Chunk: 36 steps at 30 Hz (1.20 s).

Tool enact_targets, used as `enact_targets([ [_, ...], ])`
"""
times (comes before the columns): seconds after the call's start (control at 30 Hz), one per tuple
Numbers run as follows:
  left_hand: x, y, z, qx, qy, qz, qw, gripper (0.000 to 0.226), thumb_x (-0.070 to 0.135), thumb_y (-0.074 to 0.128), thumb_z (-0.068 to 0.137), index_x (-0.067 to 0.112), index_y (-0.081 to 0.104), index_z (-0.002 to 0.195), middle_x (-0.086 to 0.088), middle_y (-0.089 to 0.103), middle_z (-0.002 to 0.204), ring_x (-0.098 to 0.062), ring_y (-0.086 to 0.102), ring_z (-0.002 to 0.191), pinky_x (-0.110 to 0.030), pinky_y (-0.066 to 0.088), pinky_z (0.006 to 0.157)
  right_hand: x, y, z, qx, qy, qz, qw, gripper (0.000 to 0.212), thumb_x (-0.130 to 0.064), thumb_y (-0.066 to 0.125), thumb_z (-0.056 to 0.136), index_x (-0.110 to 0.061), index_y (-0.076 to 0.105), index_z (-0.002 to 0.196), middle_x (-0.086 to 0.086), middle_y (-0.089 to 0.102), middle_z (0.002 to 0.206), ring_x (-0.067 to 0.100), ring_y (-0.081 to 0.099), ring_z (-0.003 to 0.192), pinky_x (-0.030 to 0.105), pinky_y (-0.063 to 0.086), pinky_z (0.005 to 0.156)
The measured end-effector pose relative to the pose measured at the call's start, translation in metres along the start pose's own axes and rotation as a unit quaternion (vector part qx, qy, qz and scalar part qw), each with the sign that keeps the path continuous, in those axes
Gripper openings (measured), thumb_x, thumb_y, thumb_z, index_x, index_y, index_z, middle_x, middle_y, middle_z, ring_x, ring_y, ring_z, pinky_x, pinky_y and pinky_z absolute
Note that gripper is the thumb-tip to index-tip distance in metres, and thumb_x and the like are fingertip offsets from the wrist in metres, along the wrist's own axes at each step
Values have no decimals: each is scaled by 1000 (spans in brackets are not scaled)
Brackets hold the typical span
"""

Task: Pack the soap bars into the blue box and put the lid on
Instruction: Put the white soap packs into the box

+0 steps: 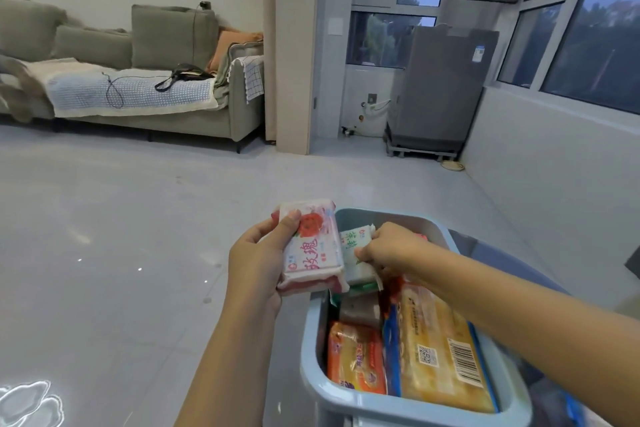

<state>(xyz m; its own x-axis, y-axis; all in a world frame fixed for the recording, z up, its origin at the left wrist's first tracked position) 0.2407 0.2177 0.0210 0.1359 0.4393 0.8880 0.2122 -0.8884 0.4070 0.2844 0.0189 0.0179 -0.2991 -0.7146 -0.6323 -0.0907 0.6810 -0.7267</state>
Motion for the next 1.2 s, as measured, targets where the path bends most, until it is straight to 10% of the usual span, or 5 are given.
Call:
enact_targets([
  [0.33, -7, 10, -4, -19, -6, 20, 1000, 36, 26, 74, 77, 8, 65, 108, -17, 75, 92, -34, 73, 78, -65, 53, 76, -16, -16, -12, 21, -111, -243, 963, 27, -35, 78, 70, -10, 66, 70, 1, 61, 65, 15, 52, 56, 23, 41, 50],
  [0.63, -6, 20, -8, -28, 5, 48, 998, 41, 30, 75, 76, 8, 65, 110, -17, 75, 92, -34, 74, 78, -63, 55, 73, -28, -27, -45, -116, -149, 204, 961, 33, -39, 53, 89, -15, 67, 106, 3, 75, 90, 12, 70, 76, 23, 55, 65],
  [0.77, -5, 28, -9, -27, 20, 33, 999, 44, 27, 75, 76, 7, 63, 114, -18, 74, 95, -34, 74, 77, -61, 56, 70, -34, -10, -62, -189, -156, 220, 944, 51, -41, 66, 70, -18, 54, 115, 6, 74, 93, 17, 72, 75, 26, 59, 67],
  [1.03, -2, 44, -12, -40, 70, 115, 990, 17, 24, 58, 92, 11, 69, 95, 8, 73, 75, -5, 69, 64, -10, 48, 44, -4, -27, -41, -68, -69, 237, 967, 38, -17, 70, 81, -12, 52, 114, 12, 73, 87, 18, 70, 67, 29, 57, 61],
  [1.2, -13, 48, -6, -65, 42, 135, 988, 39, 8, 55, 92, 10, 54, 132, -4, 58, 123, -3, 55, 80, -3, 45, 43, 10, -20, -27, -42, -15, 184, 982, 32, -23, 69, 82, -3, 62, 107, 7, 73, 80, 12, 66, 55, 22, 53, 53],
])
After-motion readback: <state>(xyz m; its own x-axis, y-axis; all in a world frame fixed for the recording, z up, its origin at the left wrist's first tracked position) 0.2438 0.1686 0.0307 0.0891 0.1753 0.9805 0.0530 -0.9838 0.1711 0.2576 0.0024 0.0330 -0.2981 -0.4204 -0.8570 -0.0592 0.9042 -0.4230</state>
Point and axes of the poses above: each hand's wrist, its own z-axis towards the middle knuckle, its own y-axis out of the palm, x = y × z, the point moved 10 cm from there along z, towards the middle knuckle
